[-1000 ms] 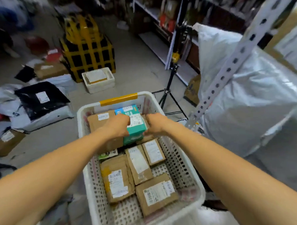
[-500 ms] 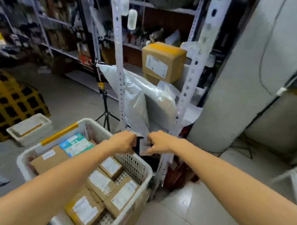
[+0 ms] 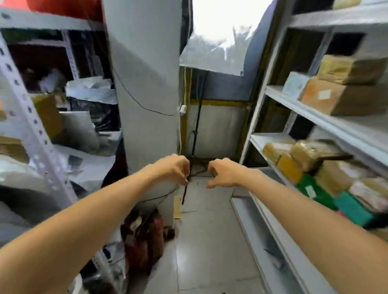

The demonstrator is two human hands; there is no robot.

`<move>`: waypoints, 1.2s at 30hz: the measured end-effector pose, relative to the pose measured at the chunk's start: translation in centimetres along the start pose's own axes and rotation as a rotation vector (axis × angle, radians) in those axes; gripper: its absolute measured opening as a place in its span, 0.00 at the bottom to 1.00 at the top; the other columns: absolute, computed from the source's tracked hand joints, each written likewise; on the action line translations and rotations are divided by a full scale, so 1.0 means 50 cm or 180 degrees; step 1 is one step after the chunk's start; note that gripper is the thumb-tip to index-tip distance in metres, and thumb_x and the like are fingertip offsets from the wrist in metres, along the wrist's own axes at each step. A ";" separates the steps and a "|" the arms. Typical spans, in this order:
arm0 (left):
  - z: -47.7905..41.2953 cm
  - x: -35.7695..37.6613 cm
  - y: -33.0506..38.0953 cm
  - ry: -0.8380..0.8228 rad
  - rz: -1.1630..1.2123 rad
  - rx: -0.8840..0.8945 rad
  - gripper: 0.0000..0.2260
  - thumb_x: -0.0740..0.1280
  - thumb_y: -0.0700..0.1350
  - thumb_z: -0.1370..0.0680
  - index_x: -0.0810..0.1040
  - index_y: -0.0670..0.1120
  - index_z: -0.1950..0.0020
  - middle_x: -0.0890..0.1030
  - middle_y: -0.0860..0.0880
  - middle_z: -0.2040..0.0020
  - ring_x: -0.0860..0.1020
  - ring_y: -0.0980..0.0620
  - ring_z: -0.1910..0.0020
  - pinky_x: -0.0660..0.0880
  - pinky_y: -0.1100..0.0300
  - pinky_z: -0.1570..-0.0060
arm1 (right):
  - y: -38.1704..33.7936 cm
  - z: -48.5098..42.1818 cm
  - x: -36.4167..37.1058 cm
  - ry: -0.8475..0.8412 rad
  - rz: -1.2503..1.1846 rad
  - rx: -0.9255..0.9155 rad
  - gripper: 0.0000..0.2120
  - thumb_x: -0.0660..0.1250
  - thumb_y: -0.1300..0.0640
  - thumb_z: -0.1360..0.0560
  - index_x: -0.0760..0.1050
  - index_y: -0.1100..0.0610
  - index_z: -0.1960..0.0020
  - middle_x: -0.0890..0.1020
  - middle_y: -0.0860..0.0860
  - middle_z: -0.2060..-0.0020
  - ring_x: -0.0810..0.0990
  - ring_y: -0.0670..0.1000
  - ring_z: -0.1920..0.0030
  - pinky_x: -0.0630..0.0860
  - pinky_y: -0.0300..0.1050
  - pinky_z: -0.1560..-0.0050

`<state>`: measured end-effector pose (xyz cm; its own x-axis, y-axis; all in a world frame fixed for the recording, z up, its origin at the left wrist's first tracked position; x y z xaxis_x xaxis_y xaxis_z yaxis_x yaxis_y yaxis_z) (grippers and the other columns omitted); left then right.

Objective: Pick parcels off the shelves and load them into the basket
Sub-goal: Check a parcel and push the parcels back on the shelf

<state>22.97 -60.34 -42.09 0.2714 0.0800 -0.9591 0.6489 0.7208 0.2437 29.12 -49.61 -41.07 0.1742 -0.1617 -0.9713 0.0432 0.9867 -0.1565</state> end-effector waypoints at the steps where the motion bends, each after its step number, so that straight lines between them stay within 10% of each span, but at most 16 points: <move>1: -0.030 -0.003 0.050 -0.0002 -0.0057 0.0108 0.14 0.75 0.49 0.30 0.78 0.49 0.47 0.78 0.50 0.49 0.77 0.50 0.51 0.76 0.56 0.54 | 0.050 0.021 -0.012 0.0030 -0.0017 0.0158 0.25 0.72 0.44 0.29 0.72 0.56 0.38 0.77 0.54 0.44 0.76 0.54 0.49 0.75 0.47 0.51; 18: -0.297 -0.027 0.729 0.0004 -0.0983 0.2349 0.20 0.72 0.51 0.28 0.76 0.50 0.38 0.78 0.48 0.43 0.76 0.49 0.48 0.73 0.60 0.52 | 0.564 0.416 -0.193 0.0930 -0.0329 0.2615 0.22 0.70 0.47 0.28 0.71 0.57 0.38 0.77 0.55 0.43 0.76 0.53 0.47 0.73 0.46 0.53; 36: -0.173 -0.197 1.149 0.0254 -0.0995 0.3897 0.19 0.68 0.54 0.25 0.75 0.48 0.37 0.77 0.48 0.39 0.76 0.46 0.41 0.73 0.56 0.43 | 0.531 0.825 -0.454 0.1915 -0.0021 0.4530 0.24 0.71 0.51 0.27 0.70 0.59 0.35 0.77 0.55 0.42 0.77 0.55 0.45 0.76 0.51 0.45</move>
<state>51.42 -13.77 -19.87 -0.0276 0.0939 -0.9952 0.9200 -0.3871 -0.0620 66.88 -20.36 -15.82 -0.2233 0.2085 -0.9522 0.9733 0.1006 -0.2063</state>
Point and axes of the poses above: each hand's wrist, its own z-axis away from the middle knuckle, its own x-axis out of the palm, y = z × x, the point moved 9 cm from there along -z, towards the middle knuckle
